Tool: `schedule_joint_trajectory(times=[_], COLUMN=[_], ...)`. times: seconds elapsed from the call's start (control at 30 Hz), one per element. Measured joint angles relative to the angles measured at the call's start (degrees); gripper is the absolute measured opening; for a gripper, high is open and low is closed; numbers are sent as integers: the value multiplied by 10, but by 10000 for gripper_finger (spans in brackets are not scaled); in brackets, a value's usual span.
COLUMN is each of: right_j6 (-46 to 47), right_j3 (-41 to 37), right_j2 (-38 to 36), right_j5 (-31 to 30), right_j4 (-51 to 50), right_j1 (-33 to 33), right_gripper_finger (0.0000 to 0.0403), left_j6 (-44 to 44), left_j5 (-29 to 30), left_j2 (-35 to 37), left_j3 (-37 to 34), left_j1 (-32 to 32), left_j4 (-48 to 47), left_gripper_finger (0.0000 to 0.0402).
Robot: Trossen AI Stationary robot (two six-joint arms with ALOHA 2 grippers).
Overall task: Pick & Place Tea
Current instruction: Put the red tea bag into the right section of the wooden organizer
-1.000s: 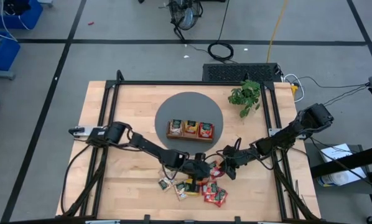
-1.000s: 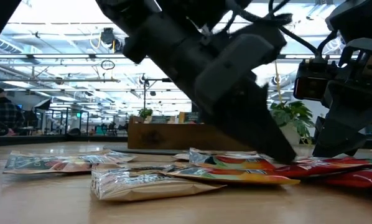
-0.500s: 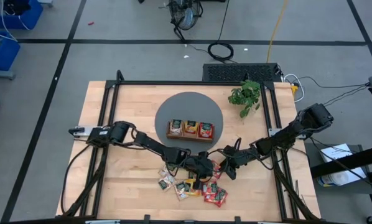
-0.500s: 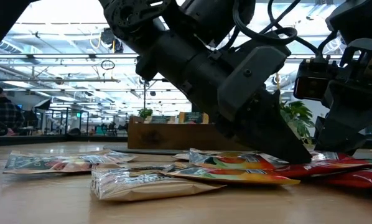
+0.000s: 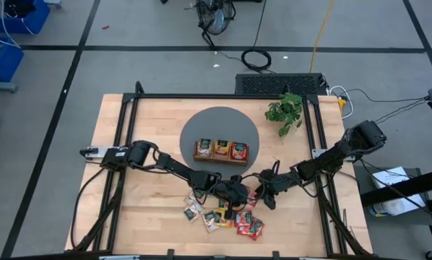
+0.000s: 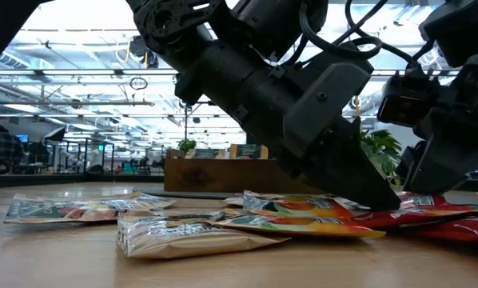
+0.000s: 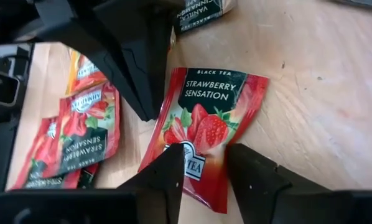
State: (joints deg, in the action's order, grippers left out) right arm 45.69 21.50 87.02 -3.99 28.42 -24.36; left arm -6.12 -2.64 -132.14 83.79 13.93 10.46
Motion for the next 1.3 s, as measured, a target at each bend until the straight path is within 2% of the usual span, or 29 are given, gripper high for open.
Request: schedule_joint_trajectory(times=[0.47,0.7,0.83,0.97,1.13,1.3], right_j6=[-58,-89,-115,-189,-332,-498], right_j3=[-1,0,1,4,24,61], right_j2=[1,0,-11,-45,-83,-71], right_j5=[-3,-7,-4,-8,-91,-234], right_j4=[26,45,61,65,69,70], right_j1=[0,0,-1,-5,-35,-93], right_gripper_finger=[8,4,3,2,1,1], left_j6=[4,18,19,19,-16,-41], left_j5=[14,20,19,21,87,128], left_j2=[0,18,69,135,201,231], left_j3=[0,-1,-2,-1,-1,-1], left_j1=[-1,6,21,46,88,126], left_j4=[2,-20,-70,-157,-239,-283], left_gripper_finger=[8,45,62,74,77,78])
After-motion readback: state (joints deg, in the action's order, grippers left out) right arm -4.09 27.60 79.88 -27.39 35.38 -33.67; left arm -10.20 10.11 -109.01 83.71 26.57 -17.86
